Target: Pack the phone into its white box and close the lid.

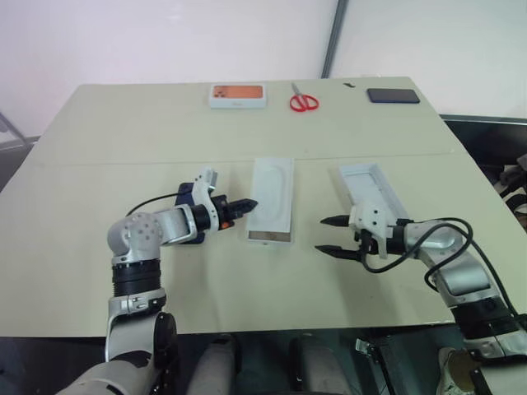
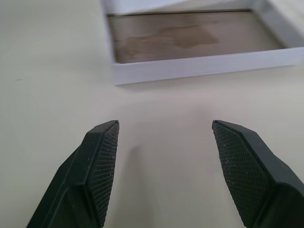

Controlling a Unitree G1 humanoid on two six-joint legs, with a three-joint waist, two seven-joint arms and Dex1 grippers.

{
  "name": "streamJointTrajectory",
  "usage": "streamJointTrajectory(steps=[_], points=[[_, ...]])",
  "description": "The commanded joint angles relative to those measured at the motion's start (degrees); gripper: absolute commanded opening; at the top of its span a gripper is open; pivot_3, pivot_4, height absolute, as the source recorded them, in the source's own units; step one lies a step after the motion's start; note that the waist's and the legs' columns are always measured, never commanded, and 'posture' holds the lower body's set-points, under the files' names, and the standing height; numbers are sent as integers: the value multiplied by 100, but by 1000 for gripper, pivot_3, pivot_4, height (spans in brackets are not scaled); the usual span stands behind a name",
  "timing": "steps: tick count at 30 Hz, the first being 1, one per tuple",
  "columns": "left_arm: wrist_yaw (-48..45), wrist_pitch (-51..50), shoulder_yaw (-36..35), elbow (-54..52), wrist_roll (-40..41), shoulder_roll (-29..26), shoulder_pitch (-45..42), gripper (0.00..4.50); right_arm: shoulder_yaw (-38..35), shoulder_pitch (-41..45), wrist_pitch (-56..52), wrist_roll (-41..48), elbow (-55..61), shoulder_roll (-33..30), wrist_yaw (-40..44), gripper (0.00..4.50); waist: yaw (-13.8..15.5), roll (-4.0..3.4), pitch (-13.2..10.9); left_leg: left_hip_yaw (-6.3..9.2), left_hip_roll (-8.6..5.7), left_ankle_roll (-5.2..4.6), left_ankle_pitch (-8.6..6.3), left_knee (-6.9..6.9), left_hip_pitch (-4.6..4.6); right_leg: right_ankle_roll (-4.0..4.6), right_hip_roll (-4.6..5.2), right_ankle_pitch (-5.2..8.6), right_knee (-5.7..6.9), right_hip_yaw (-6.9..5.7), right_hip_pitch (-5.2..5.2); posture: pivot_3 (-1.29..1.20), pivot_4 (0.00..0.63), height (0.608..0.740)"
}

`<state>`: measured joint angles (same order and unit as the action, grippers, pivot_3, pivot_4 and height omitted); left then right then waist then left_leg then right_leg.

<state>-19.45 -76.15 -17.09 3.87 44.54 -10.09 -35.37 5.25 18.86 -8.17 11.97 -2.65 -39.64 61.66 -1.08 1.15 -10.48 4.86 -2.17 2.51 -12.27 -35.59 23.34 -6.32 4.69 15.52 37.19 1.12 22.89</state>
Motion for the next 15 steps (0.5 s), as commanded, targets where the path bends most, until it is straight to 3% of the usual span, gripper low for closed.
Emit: streamJointTrajectory(steps=[1, 2, 5, 10, 15], points=[[18, -77, -29, -246, 118, -35, 49, 0, -70, 53, 207, -25, 96, 119, -152, 3262, 21, 0, 0, 0, -1, 0, 0, 0, 0, 0, 1, 0, 0, 0, 0, 0, 150, 740], [18, -89, -16, -257, 124, -36, 52, 0, -61, 47, 240, -44, 101, 145, -189, 3262, 31, 0, 0, 0, -2, 0, 0, -1, 1, 0, 2, 0, 0, 0, -1, 0, 150, 740], [73, -100, -67, -237, 113, -34, 14, 963, -54, 91, 258, -39, 80, 209, -220, 3328, 46, 0, 0, 2, -3, 0, 0, -3, 2, 0, 4, 0, -1, -1, -2, 0, 150, 740], [14, -191, -6, -330, 168, -178, 19, 3347, -96, 379, 215, 46, -50, 399, -306, 3328, 34, 0, 0, 2, -4, 0, 0, -5, 2, 0, 5, 0, -2, 0, -3, 0, 150, 740], [-298, 289, 57, -551, 94, -542, 88, 3347, -143, 909, -73, 311, 12, 979, -659, 3328, -5, -1, 0, 0, 1, 3, 2, 3, 0, 1, -2, 0, 3, 4, 6, 0, 150, 740]])
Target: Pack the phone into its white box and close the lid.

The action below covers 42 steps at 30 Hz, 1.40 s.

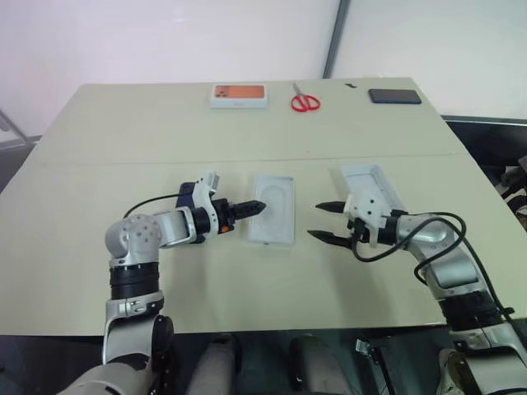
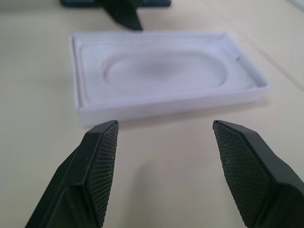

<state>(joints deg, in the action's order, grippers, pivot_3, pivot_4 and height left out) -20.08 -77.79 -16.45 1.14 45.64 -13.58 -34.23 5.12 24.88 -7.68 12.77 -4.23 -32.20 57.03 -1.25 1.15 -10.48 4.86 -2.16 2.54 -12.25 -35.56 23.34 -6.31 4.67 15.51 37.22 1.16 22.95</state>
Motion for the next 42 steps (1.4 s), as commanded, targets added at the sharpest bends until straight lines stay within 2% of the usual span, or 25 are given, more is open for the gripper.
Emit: streamJointTrajectory(steps=[1, 2, 5, 7, 10, 12, 13, 14, 18, 23, 32, 37, 42], points=[[-357, 719, 26, -324, -89, -278, -34, 3347, -78, 392, -157, 213, 207, 344, -264, 3328, 20, 0, 0, 1, 0, 3, 2, 1, 0, 0, 0, 0, 0, -1, 1, 0, 150, 740], [-485, 961, 100, -377, -169, -376, -22, 3347, -38, 450, -205, 227, 226, 430, -287, 3328, 33, 0, 0, 2, 0, 6, 3, 1, 2, 0, 1, 0, -1, -2, 1, 0, 150, 740], [-964, 1622, 328, -551, -395, -754, 197, 3402, 283, 593, -98, -126, 90, 643, -423, 2470, 45, -1, 1, 1, -2, 7, 4, 1, 4, 1, 5, 0, -4, -1, 1, 0, 150, 740], [-1351, 2353, 635, -706, -802, -1119, 429, 3402, 588, 645, 63, -522, -57, 693, -511, 1479, 47, 0, 1, 0, -4, 7, 4, 4, 4, 1, 8, 0, -6, 0, 2, 0, 150, 740], [-1823, 2987, 634, -663, -971, -1476, 700, 3402, 879, 713, 264, -809, -245, 906, -680, 35, 42, 0, 1, -2, -6, 9, 5, 10, 4, 2, 9, 0, -7, 1, 6, 0, 150, 740], [-1973, 3360, 519, -664, -1028, -1586, 858, 3402, 1081, 781, 311, -1067, -405, 965, -734, 35, 38, -2, 0, -3, -3, 10, 6, 14, 5, 3, 9, 0, -5, 2, 11, 0, 150, 740], [-2153, 4019, 380, -700, -1140, -1559, 1002, 3402, 1168, 833, 239, -1169, -538, 1009, -764, 35, 35, -2, 0, -3, -3, 12, 7, 20, 6, 4, 9, -1, -5, 5, 16, 0, 150, 740], [-2269, 4202, 250, -664, -1087, -1587, 1078, 3402, 1246, 890, 209, -1312, -676, 1047, -849, 35, 32, -2, 0, -2, -2, 12, 7, 20, 6, 4, 9, -1, -5, 5, 16, 0, 150, 740], [-2412, 4417, -106, -544, -859, -1675, 1255, 3402, 1369, 1055, 223, -1589, -1084, 1092, -928, 35, 31, -2, 0, -2, -1, 13, 8, 25, 7, 4, 9, -1, -5, 8, 22, 0, 150, 740], [-2555, 4540, -151, -608, -912, -1841, 1617, 3402, 1611, 1159, 438, -1985, -1426, 983, -850, 35, 24, -2, 0, -2, -1, 12, 8, 25, 6, 4, 8, -1, -5, 8, 21, 0, 150, 740], [-2306, 3791, -287, -487, -599, -2096, 1731, 3402, 1557, 1307, 442, -2026, -1588, 1175, -889, 35, 14, -1, 0, 2, 0, 12, 8, 26, 3, 4, 5, -2, -1, 6, 19, 0, 150, 740], [-2165, 3215, -377, 20, -573, -2411, 1662, 3402, 1348, 1507, 341, -1951, -1337, 1134, -987, 35, 6, -2, 0, 2, 1, 12, 8, 28, 2, 4, 3, -2, 1, 6, 21, 0, 150, 740], [-2111, 2779, -623, 928, -528, -2715, 1315, 3402, 1092, 1926, -153, -1623, -1005, 1429, -1022, 35, -3, -2, -1, 2, 2, 12, 8, 30, 4, 4, 1, -2, 3, 6, 28, 0, 150, 740]])
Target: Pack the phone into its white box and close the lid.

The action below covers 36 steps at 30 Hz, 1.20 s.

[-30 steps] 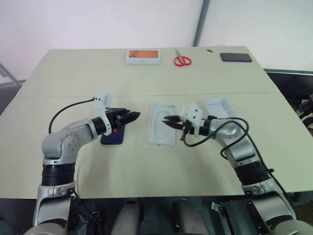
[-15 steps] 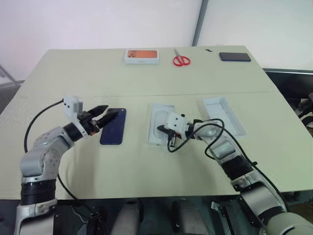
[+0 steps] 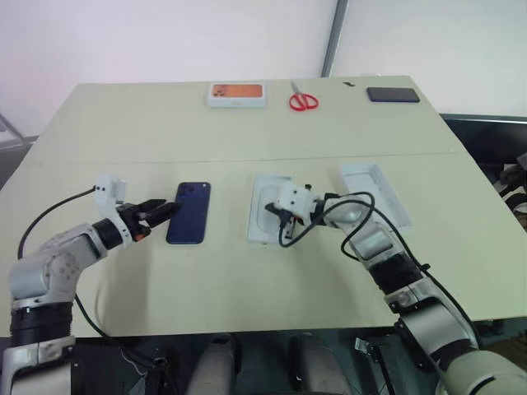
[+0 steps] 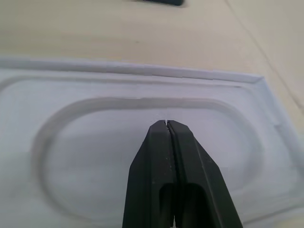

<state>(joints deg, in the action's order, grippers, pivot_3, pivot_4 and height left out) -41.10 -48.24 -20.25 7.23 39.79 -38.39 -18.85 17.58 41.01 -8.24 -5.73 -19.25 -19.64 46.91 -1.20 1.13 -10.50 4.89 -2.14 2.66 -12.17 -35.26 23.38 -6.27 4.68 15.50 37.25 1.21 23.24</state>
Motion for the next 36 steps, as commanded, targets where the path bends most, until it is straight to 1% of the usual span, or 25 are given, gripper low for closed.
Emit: streamJointTrajectory(steps=[1, 4, 7, 11, 14, 17, 23, 30, 34, 36], points=[[-17, -142, -188, 479, -50, -294, -257, 3402, -140, 360, -158, 237, 547, 244, -18, 35, -15, 0, 0, 1, 0, 0, 0, 2, -1, 0, 0, 0, 1, 1, 2, 0, 150, 740], [-162, -274, -71, 827, -115, -403, -363, 3402, 73, 521, -412, 128, 655, 545, -104, 35, -36, 0, 0, 3, 1, 0, 0, 8, -1, 0, 0, 0, 3, 1, 5, 0, 150, 740], [-136, -531, -157, 1278, -1, -314, -647, 3402, 397, 778, -1022, -41, 448, 846, -39, 35, -56, 1, 1, 3, 0, 2, 1, 8, 0, 1, 1, -1, 6, 1, 8, 0, 150, 740], [-353, -529, 254, 1458, -230, -215, -722, 3402, 928, 1076, -1331, -385, -181, 1154, 32, 35, -73, 2, 2, 3, -3, 6, 4, 6, 1, 2, 2, -1, 12, -1, 9, 0, 150, 740], [-509, -526, 439, 1459, -317, -186, -681, 3402, 1062, 1191, -1539, -344, -348, 1341, 226, 35, -79, 1, 2, 3, -3, 6, 4, 8, 1, 2, 3, -1, 12, -1, 10, 0, 150, 740], [-728, -620, 672, 1559, -415, -157, -666, 3402, 1311, 1312, -1505, -540, -776, 1550, 229, 35, -93, 0, 3, 4, -4, 7, 4, 9, 1, 2, 4, -1, 14, 1, 11, 0, 150, 740], [-945, -845, 917, 1772, -507, 55, -722, 3402, 1313, 1406, -1510, -637, -1161, 1844, 105, 35, -88, -5, 10, 6, -6, 7, 4, 9, -4, 2, 6, -1, 15, 1, 6, 0, 150, 740], [-1115, -1215, 1221, 1838, -538, 497, -800, 3402, 1249, 1416, -1375, -737, -1328, 1866, -36, 35, -31, -35, 45, 7, -12, 7, 4, 8, -8, 2, 12, -1, 14, 0, -2, 0, 150, 740], [-1132, -1442, 1105, 2290, -534, 678, -1160, 3402, 1229, 1444, -1334, -776, -1395, 1836, -38, 35, 39, -43, 67, 3, -15, 7, 4, 7, -15, 1, 12, -1, 12, -2, -12, 0, 150, 740], [-1195, -1412, 1157, 2496, -624, 721, -1316, 3402, 1247, 1442, -1297, -821, -1408, 1801, -36, 35, 52, -45, 69, 4, -19, 6, 3, 7, -27, 1, 12, 0, 9, -6, -26, 0, 150, 740]])
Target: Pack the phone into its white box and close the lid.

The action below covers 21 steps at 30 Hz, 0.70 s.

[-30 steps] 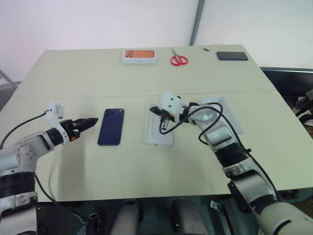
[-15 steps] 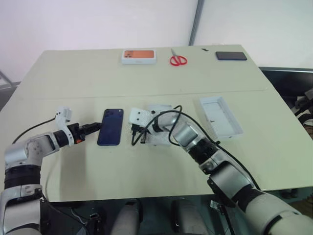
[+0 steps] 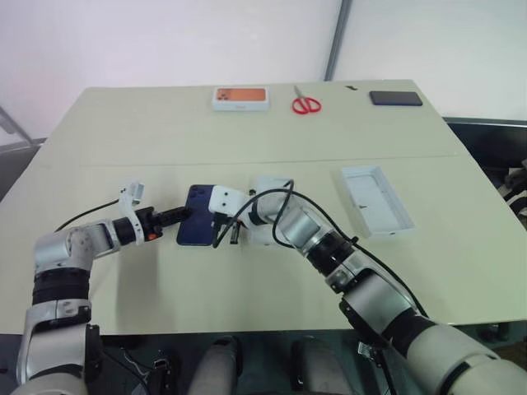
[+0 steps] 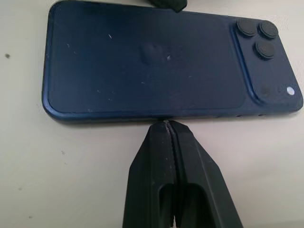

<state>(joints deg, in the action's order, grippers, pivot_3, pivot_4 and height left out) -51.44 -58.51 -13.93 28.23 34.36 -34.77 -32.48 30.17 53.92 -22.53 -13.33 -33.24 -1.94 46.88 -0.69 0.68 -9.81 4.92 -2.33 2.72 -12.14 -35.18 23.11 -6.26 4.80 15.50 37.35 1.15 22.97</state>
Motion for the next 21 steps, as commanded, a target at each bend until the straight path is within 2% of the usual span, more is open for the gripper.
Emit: streamJointTrajectory(steps=[1, 7, 10, 16, 21], points=[[-216, -373, 572, 433, -116, 366, -12, 3402, -5, 149, 152, -79, -18, 19, -38, 35, 6, 0, 0, 0, 0, 0, 0, 1, -8, 0, 0, 0, -3, -1, -10, 0, 150, 740], [-345, -514, 627, 701, -230, 416, -378, 3402, -44, 137, 229, -102, -62, -26, -9, 35, 7, 0, 0, 7, -2, -2, -1, 7, -41, -3, 1, 2, -16, -8, -51, 0, 150, 740], [-721, -643, 1003, 380, -279, 276, -304, 3402, -38, 130, 272, -144, -96, -36, -14, 35, -8, 0, 0, 5, -2, -2, -2, 10, -47, -4, 1, 3, -15, -6, -54, 0, 150, 740], [-1005, -769, 1171, 302, -392, 95, -486, 3402, -52, 85, 308, -188, -72, -32, 21, 35, -30, 0, 0, 3, 0, -2, -2, 13, -49, -5, -1, 4, -15, -4, -53, 0, 150, 740], [-822, -742, 873, 770, -481, 203, -732, 3402, -81, 107, 352, -219, -111, -6, 38, 35, -31, 0, 0, 3, 0, -2, -2, 15, -52, -5, -1, 4, -15, -3, -54, 0, 150, 740]])
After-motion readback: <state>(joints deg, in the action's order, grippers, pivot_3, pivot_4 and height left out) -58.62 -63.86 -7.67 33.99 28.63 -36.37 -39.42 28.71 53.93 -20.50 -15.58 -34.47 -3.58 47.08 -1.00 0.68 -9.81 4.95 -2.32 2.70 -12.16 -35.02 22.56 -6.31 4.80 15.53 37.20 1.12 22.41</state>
